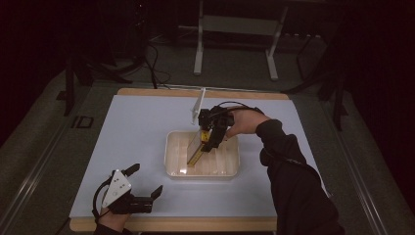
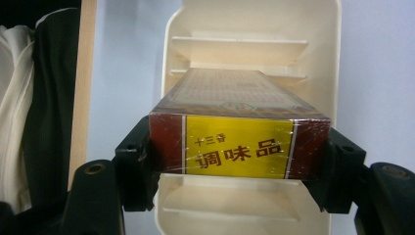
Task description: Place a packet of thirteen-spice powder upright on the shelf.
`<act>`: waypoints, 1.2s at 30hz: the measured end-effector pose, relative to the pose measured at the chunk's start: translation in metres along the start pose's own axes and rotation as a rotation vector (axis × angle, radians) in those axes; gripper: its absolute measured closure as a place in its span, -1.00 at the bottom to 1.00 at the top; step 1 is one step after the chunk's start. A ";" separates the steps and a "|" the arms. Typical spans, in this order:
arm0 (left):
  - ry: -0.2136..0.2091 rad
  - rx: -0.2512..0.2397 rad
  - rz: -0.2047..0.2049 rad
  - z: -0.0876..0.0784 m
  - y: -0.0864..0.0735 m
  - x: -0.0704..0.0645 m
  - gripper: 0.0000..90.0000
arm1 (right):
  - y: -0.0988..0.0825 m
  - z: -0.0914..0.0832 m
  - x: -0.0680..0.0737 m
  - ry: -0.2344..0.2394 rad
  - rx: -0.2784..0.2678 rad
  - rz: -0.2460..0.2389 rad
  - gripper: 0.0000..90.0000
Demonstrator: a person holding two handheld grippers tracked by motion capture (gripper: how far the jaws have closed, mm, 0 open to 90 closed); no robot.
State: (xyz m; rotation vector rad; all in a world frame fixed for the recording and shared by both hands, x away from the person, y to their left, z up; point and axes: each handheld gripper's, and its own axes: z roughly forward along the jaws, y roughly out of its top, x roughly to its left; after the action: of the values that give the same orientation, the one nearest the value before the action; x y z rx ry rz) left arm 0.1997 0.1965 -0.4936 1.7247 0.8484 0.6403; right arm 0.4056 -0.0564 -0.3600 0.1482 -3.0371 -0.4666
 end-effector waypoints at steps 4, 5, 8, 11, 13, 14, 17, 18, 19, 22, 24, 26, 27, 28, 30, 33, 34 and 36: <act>-0.001 -0.001 0.000 0.000 0.000 0.000 -1.00 | 0.001 0.006 -0.001 0.012 0.022 -0.001 -0.29; -0.001 -0.001 0.001 0.000 0.000 0.000 -1.00 | 0.001 0.007 -0.001 0.014 0.027 0.003 -0.29; -0.001 -0.001 0.000 0.000 0.000 0.000 -1.00 | 0.002 0.012 -0.002 0.018 0.035 0.007 -0.29; -0.001 0.000 0.001 0.000 0.000 0.000 -1.00 | 0.007 0.020 -0.002 0.028 0.051 0.003 -0.29; -0.001 0.000 0.001 0.000 0.000 0.000 -1.00 | 0.010 0.024 -0.002 0.027 0.065 0.007 -0.29; -0.001 0.000 0.002 0.000 0.000 0.000 -1.00 | 0.011 0.026 -0.002 0.028 0.069 0.012 -0.29; -0.002 0.000 0.001 0.000 0.000 0.000 -1.00 | 0.013 0.028 -0.002 0.032 0.079 0.018 -0.29; -0.003 0.000 0.001 0.000 0.000 0.000 -1.00 | 0.014 0.029 -0.002 0.033 0.080 0.019 -0.29; -0.003 0.000 0.001 0.000 0.000 0.000 -1.00 | 0.014 0.030 -0.003 0.036 0.080 0.017 -0.29; -0.003 0.000 0.001 0.000 0.000 0.000 -1.00 | 0.016 0.033 -0.002 0.038 0.088 0.020 -0.29; -0.003 -0.001 -0.001 0.000 0.000 0.000 -1.00 | 0.018 0.035 -0.002 0.041 0.092 0.017 -0.29; -0.003 0.001 0.000 0.000 0.000 0.000 -1.00 | 0.020 0.038 -0.002 0.042 0.095 0.022 -0.29; -0.002 0.002 0.003 0.000 0.000 0.000 -1.00 | 0.021 0.039 -0.002 0.043 0.098 0.024 -0.29; -0.003 0.002 0.003 0.000 0.000 0.000 -1.00 | 0.022 0.040 -0.002 0.045 0.104 0.029 -0.29; -0.002 0.002 0.004 0.000 0.000 0.000 -1.00 | 0.025 0.044 -0.002 0.047 0.113 0.034 -0.29; -0.003 -0.001 0.000 0.000 0.000 0.000 -1.00 | 0.027 0.049 -0.002 0.047 0.121 0.032 -0.29; -0.002 -0.001 0.000 0.000 0.000 0.000 -1.00 | 0.029 0.054 -0.001 0.052 0.130 0.028 -0.29; -0.003 -0.001 0.001 0.000 0.000 0.000 -1.00 | 0.031 0.058 0.000 0.051 0.137 0.026 -0.29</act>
State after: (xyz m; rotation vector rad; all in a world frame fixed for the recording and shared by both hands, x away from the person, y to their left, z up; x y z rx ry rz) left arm 0.1997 0.1965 -0.4936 1.7252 0.8444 0.6386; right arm 0.3988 -0.0098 -0.4056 0.1249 -3.0156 -0.2494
